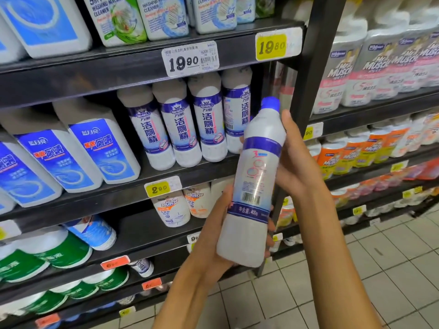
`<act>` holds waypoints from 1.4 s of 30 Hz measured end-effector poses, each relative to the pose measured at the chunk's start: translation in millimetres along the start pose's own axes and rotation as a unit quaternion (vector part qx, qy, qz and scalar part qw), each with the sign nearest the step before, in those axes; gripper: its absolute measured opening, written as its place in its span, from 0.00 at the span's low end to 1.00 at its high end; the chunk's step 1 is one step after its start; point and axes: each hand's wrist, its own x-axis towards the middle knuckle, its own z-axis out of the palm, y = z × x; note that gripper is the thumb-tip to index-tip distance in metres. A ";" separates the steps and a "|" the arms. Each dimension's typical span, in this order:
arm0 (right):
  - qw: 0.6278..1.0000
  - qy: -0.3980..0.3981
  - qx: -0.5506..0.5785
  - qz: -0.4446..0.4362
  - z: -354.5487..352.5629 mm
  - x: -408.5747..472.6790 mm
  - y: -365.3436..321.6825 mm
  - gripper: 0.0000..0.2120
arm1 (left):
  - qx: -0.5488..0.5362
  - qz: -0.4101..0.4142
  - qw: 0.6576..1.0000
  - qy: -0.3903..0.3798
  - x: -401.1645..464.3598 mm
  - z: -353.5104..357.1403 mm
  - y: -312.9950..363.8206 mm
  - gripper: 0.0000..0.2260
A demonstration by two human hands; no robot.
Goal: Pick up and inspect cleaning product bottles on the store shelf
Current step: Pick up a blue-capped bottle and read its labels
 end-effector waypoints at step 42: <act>0.937 -0.084 -0.265 -0.210 18.4 -21.7 -1.3 0.19 | 0.452 0.220 0.845 0.180 18.5 -2.2 -2.9 0.26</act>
